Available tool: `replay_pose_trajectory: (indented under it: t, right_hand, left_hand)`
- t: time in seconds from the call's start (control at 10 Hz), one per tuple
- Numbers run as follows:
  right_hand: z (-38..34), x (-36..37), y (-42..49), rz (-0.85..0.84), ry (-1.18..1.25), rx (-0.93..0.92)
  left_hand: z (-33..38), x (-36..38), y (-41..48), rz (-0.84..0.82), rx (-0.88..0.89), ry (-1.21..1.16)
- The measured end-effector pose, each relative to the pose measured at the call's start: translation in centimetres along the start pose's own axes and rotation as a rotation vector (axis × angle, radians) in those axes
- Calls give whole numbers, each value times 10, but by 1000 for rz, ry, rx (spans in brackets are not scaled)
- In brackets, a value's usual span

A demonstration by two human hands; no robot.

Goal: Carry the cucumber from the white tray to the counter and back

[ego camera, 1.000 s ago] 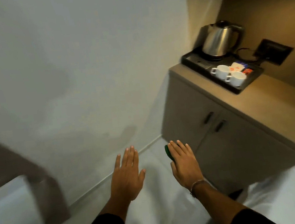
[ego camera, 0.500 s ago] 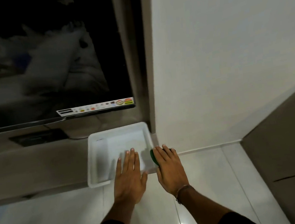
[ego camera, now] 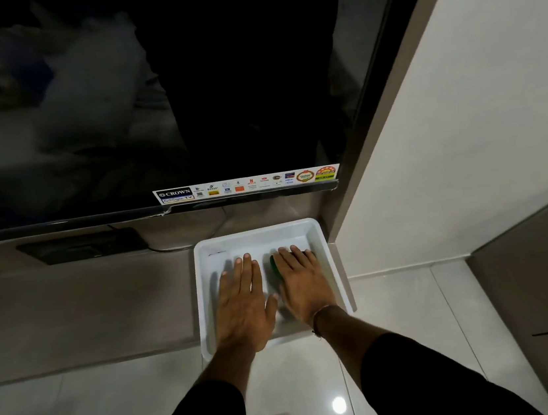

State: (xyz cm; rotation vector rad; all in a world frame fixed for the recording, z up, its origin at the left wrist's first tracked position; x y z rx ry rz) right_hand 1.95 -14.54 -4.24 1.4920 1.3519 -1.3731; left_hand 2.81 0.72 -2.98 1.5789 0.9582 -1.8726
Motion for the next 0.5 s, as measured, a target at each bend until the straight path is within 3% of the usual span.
replay_pose_trajectory:
  t: [0.2,0.4,0.5]
  right_hand:
    - [3,23,10,-86,-38,42]
    - [-1,-2,10,-120,16,42]
    - [5,-35,-22,29,259,115]
  left_hand:
    - [-16,11,2,-18,12,-12]
    - [-16,-2,-1,-23,15,-6]
    - [2,-19,-12,76,47,-30]
Point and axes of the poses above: each hand's wrist, its own y-axis towards the middle knuckle, its own x-axis out of the palm, z = x × y, the point moved 1 cm from there along y, towards the middle knuckle, and after that the axes turned 15 degrees about x, right-handed, at the moved point
